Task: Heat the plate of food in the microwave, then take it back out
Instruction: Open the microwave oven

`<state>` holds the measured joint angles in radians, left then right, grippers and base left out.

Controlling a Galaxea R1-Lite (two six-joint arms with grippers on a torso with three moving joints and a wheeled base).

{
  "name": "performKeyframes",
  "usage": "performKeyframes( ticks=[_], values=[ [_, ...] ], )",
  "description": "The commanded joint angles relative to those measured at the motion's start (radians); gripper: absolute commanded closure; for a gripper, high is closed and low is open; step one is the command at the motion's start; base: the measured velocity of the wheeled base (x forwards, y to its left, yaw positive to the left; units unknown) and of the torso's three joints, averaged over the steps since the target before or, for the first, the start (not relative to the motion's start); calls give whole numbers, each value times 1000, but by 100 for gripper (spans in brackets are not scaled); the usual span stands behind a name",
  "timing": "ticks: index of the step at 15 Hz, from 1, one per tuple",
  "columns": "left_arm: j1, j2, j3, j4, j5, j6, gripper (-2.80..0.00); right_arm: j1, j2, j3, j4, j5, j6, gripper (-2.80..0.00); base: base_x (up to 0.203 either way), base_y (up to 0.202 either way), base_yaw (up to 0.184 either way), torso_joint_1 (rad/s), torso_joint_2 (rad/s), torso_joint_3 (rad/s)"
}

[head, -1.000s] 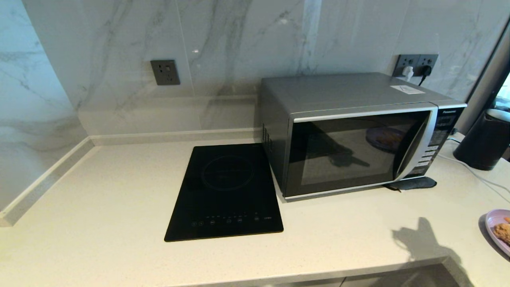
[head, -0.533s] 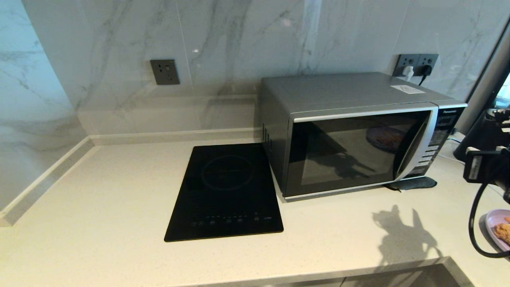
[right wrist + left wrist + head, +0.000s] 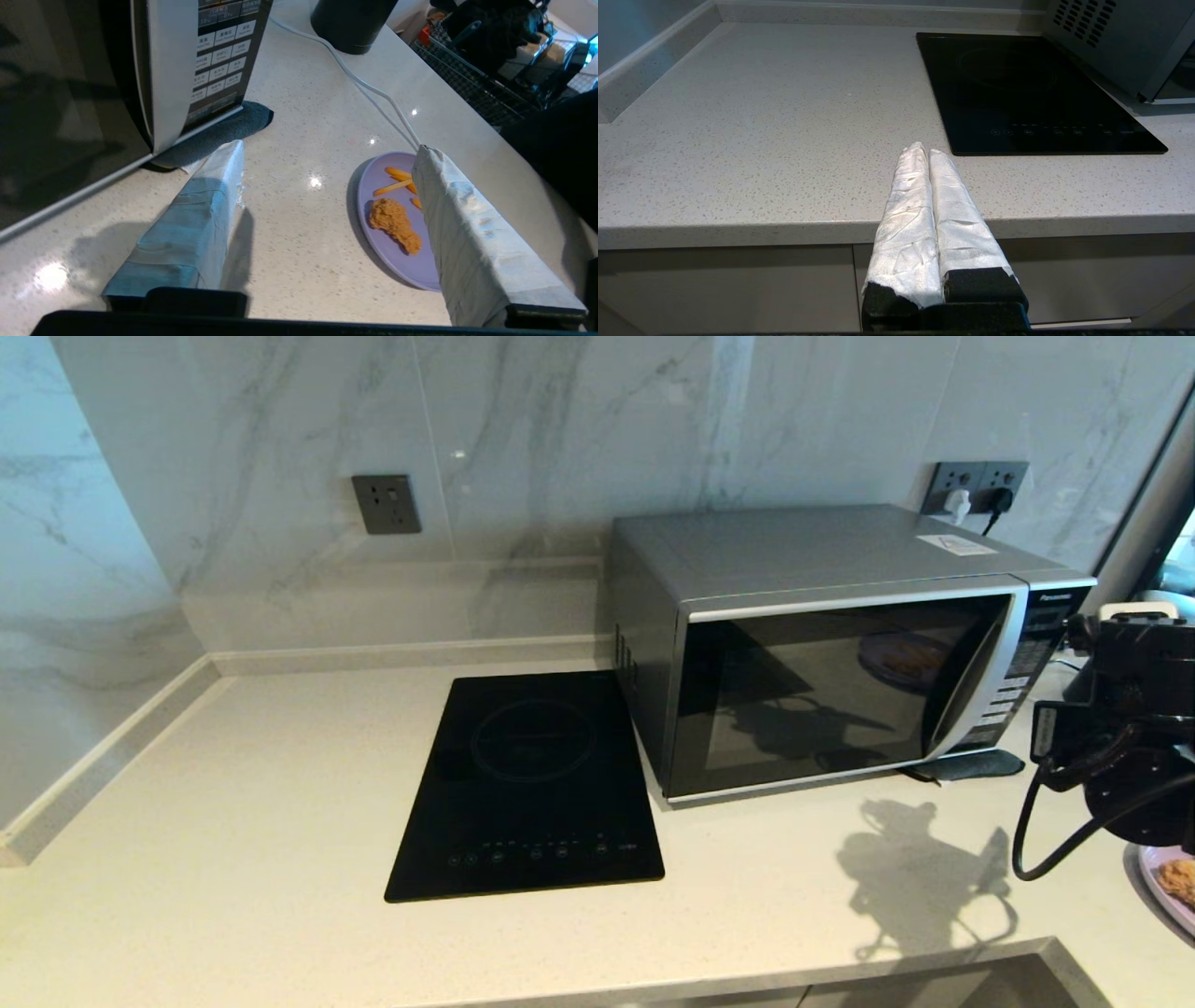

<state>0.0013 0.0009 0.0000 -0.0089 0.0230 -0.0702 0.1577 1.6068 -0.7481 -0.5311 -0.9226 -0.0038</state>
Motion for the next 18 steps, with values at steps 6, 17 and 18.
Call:
performKeyframes(
  ticks=[6,17,18],
  values=[
    [0,1,0,0,0,-1,0,77,155,20,-331,-111,45,-280,0,0,0,0,0,0],
    [0,1,0,0,0,-2,0,80,393,-22,-489,-265,71,-280,0,0,0,0,0,0],
    [0,1,0,0,0,0,0,77,415,-27,-489,-264,72,-280,0,0,0,0,0,0]
  ],
)
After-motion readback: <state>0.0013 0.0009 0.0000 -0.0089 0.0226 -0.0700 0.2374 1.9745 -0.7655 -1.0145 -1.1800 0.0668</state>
